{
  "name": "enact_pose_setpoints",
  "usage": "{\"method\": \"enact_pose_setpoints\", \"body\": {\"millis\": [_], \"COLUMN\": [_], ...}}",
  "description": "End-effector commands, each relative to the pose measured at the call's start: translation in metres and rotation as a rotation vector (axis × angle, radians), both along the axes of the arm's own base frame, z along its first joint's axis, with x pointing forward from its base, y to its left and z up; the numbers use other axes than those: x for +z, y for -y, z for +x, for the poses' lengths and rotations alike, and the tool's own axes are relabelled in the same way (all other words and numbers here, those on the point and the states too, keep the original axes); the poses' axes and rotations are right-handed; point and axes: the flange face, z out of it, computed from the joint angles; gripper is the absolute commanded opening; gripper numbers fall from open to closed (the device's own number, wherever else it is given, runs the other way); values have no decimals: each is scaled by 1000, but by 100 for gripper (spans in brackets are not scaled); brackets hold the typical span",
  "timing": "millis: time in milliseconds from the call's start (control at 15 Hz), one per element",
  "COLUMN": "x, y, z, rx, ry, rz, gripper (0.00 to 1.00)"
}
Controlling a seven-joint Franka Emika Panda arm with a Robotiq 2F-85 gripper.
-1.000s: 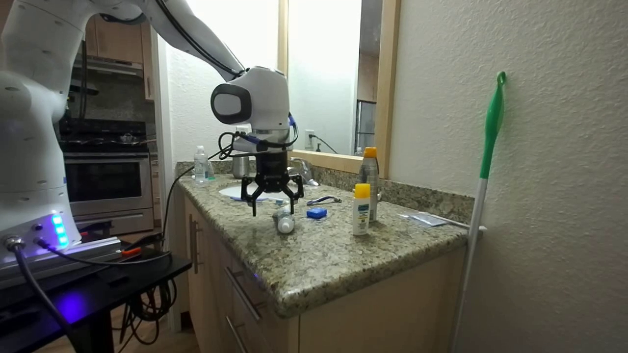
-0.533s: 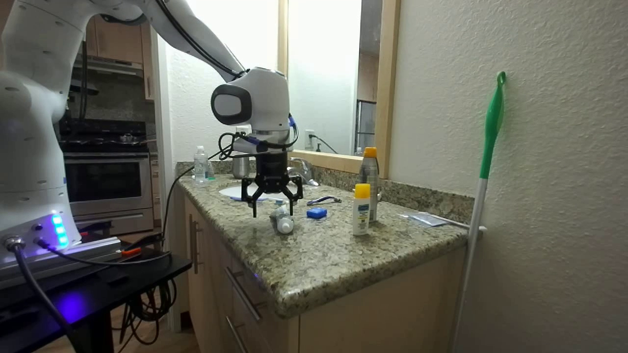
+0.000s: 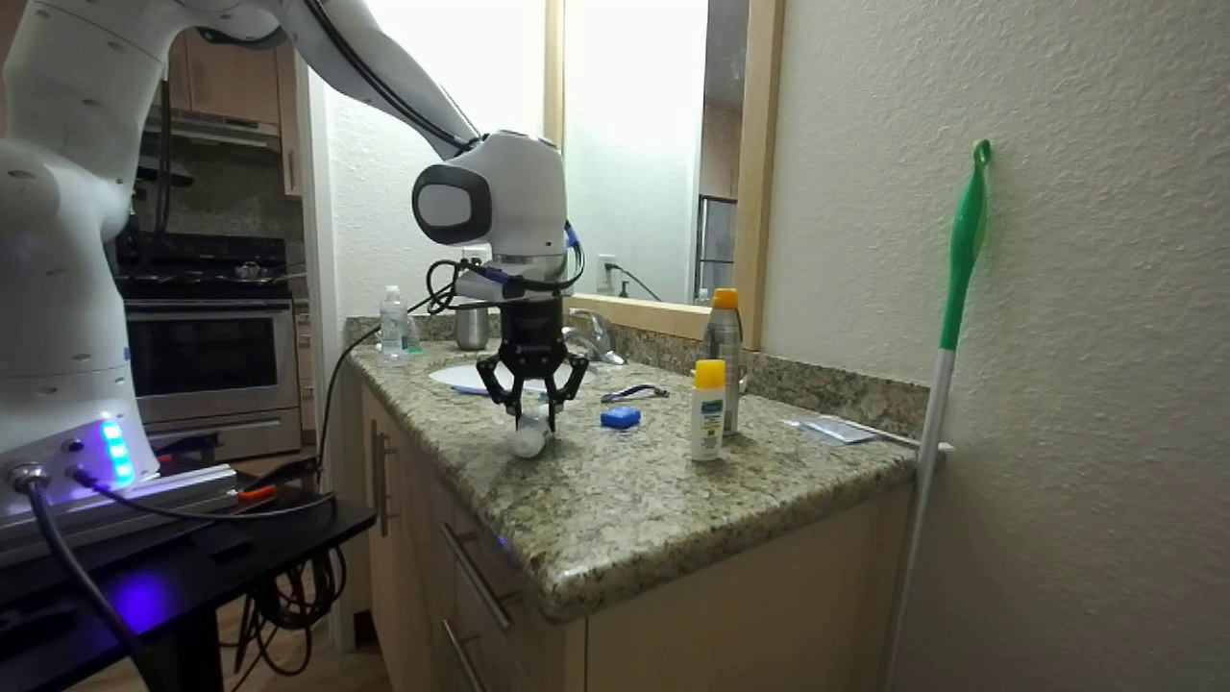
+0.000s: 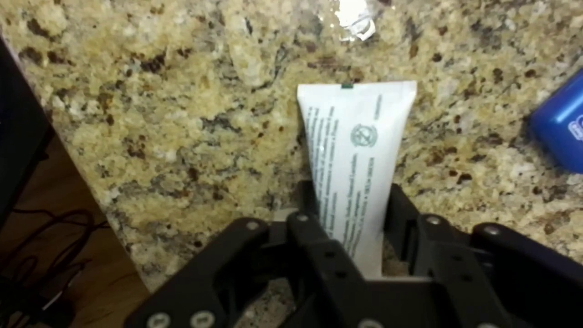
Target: Move the toothpaste to the front right side of the counter
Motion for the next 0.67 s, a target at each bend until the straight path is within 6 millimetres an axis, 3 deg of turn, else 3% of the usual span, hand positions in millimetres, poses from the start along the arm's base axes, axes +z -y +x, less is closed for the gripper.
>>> {"method": "enact_pose_setpoints", "body": {"millis": [0, 133, 400, 600], "x": [6, 29, 83, 118], "y": [-6, -19, -63, -110], "z": [6, 13, 28, 43], "rx": [30, 98, 317, 488], "ry": [33, 81, 125, 131], "rz": [10, -2, -90, -119], "gripper": [11, 2, 3, 4]}}
